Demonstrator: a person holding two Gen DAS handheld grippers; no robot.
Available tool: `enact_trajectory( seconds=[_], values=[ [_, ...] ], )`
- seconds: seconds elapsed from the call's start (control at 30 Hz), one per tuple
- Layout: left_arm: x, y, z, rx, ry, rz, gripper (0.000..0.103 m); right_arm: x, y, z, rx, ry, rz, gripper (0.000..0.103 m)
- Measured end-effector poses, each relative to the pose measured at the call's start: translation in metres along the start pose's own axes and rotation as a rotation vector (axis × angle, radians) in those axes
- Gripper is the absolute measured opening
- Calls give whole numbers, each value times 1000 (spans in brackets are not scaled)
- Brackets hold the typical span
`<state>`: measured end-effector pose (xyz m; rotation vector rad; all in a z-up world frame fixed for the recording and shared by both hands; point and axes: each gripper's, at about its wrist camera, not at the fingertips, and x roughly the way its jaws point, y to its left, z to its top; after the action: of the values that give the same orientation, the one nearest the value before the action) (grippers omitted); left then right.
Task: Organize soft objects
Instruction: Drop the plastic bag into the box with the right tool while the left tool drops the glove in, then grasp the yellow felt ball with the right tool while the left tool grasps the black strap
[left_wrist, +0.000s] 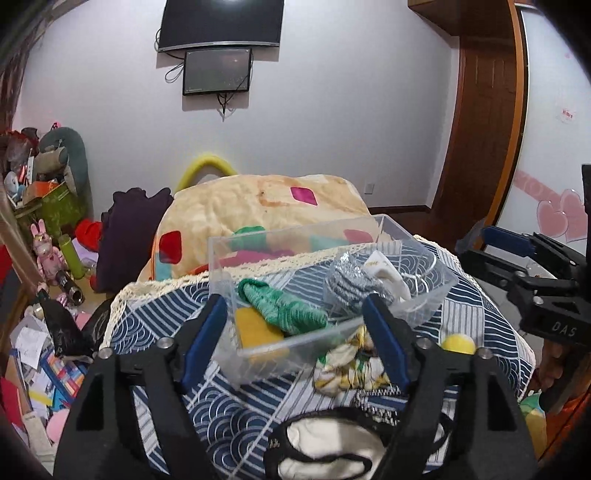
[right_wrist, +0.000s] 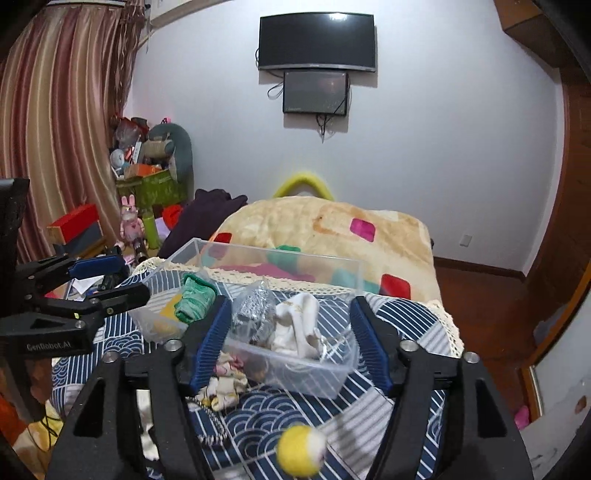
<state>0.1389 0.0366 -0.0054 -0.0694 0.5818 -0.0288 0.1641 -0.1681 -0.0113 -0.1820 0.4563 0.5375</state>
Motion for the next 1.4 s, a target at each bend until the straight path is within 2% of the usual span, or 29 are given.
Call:
enact_trajectory(
  seconds=[0.07,0.17,0.27,0.5,0.87,1.0,1.03,1.07,1.13,1.2,1.27,1.3,1.33,1.37,1.4],
  values=[
    [-5,4,-7,-18,0,0,88,-4,-1,-6,-11,-6,-17,66],
    [-7,8,-19,-37,0,21,88,-8,-2,-17,-22,3,-30,66],
    [-6,10,-33,-44,36,17,88,-8,-2,-30,-33,22,-44,66],
    [-6,2,-74,4,94,39,88,-7,-6,-63,-28,85,-62,66],
    [11,-9,-120,-2,225,-31,89,-7,-12,-87,25,141,-48,69],
    [15,-10,-125,-22,223,-49,88,4,-16,-93,76,182,-14,69],
    [16,-10,-126,-32,217,-53,87,6,-16,-94,86,188,-5,69],
    [16,-11,-127,-37,210,-55,79,7,-17,-95,95,191,4,69],
    [15,-10,-127,-45,196,-71,72,10,-15,-95,108,195,15,69],
    [15,-13,-126,-43,197,-80,64,12,-14,-95,120,197,23,64],
    [12,-17,-125,-30,200,-94,45,14,-13,-96,128,204,31,47],
    [11,-18,-125,-28,203,-99,40,15,-12,-97,127,209,35,43],
    [8,-20,-125,-23,205,-104,30,15,-11,-97,124,210,32,36],
    [6,-20,-125,-21,208,-110,17,15,-9,-98,116,206,24,37],
    [5,-20,-125,-23,214,-125,15,14,-8,-98,110,200,18,37]
  ],
)
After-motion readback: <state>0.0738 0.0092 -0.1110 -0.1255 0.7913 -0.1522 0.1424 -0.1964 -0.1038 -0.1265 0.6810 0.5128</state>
